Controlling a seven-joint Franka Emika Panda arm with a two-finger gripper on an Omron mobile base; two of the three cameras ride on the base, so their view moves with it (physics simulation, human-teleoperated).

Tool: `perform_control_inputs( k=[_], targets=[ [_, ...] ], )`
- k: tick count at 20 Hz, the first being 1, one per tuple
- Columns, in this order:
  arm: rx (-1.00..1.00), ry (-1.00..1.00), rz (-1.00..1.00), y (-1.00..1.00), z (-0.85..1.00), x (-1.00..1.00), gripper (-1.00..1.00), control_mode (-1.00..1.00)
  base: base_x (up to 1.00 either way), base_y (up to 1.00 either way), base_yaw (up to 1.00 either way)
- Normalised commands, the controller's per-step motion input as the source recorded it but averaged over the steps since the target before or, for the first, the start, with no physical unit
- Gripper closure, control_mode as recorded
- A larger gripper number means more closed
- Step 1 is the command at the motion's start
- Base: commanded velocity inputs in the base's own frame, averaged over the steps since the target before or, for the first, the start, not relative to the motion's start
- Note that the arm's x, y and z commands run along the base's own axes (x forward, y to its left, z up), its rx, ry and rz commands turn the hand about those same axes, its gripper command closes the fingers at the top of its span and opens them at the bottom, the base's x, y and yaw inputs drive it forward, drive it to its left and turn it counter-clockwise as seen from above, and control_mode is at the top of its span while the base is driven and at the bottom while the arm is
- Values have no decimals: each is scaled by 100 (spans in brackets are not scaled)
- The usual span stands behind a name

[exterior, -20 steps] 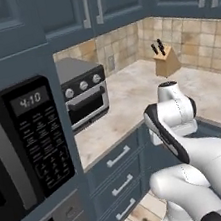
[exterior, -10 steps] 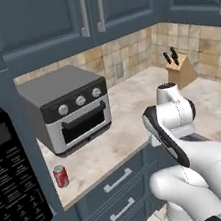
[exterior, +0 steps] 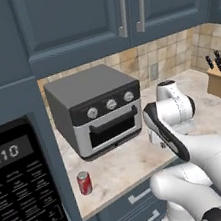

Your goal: Four empty soda cans are scattered around the kitchen. Gather all the cans and cluster them next to the stove for recycling.

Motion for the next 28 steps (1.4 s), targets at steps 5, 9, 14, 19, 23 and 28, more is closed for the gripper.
perform_control_inputs(
  k=[5,9,14,19,23,28],
  targets=[
    [0,0,0,0,0,0,-100,-100,7,9,11],
    [0,-3,2,20,0,0,-100,-100,0,0,0],
    [-6,-19,6,55,0,-37,-100,-100,0,0,0],
    [-1,-7,-5,43,0,-38,-100,-100,0,0,0],
    [1,-4,-2,3,26,-5,-100,-100,0,0,0],
    [6,-2,0,3,5,-5,-100,-100,0,0,0]
  ],
)
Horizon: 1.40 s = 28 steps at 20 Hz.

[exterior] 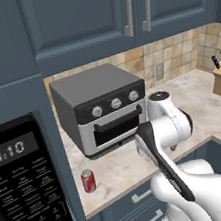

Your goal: Four empty soda cans are scattered around the kitchen. Gather all the cans and cluster them next to the stove for recycling.

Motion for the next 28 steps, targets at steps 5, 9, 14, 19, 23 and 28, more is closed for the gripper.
perform_control_inputs(
  k=[5,9,14,19,23,28],
  targets=[
    [3,0,0,5,0,-1,-100,-100,0,0,0],
    [0,-1,0,26,0,-2,-100,-100,0,0,0],
    [0,0,0,16,0,0,-100,-100,0,0,0],
    [0,-2,-5,24,-1,9,-100,-100,0,0,0],
    [0,-13,-8,46,0,4,-100,-100,0,0,0],
    [0,-9,-1,27,0,0,-100,-100,0,0,0]
  ],
)
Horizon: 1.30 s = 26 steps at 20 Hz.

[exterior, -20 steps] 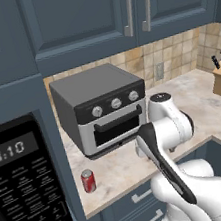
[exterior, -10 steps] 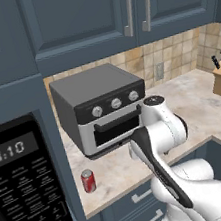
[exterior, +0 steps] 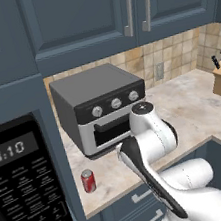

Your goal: Four empty soda cans are scattered around the kitchen. Gather all the cans and cluster them next to the stove for recycling.

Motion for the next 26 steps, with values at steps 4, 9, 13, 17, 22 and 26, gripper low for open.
perform_control_inputs(
  k=[4,9,13,17,22,26],
  targets=[
    [0,-5,-1,11,10,-1,-100,-100,0,0,0],
    [0,-5,0,2,6,0,-100,-100,0,0,0],
    [0,-1,0,7,0,-1,-100,-100,0,0,0],
    [2,0,7,1,3,-15,-100,-100,0,0,0],
    [0,0,1,0,0,-3,-100,-100,0,0,0],
    [0,-3,-1,3,0,-14,-100,-100,0,0,0]
  ],
)
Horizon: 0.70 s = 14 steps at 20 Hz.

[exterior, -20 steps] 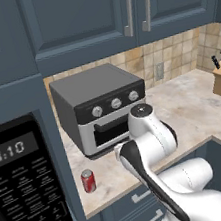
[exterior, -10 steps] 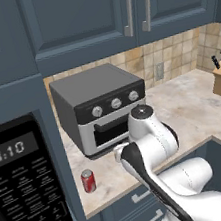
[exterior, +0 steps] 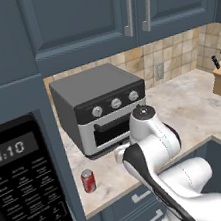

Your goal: Four empty soda cans are scattered around the kitchen. Gather all the cans and cluster them next to the stove for recycling.

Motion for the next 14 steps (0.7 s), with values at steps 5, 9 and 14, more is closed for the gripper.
perform_control_inputs(
  k=[5,9,14],
  targets=[
    [7,-13,21,0,25,-38,-100,-100,0,0,0],
    [7,0,37,0,24,-41,-100,-100,0,0,0],
    [1,0,30,42,8,-2,-100,-100,0,0,0]
  ],
)
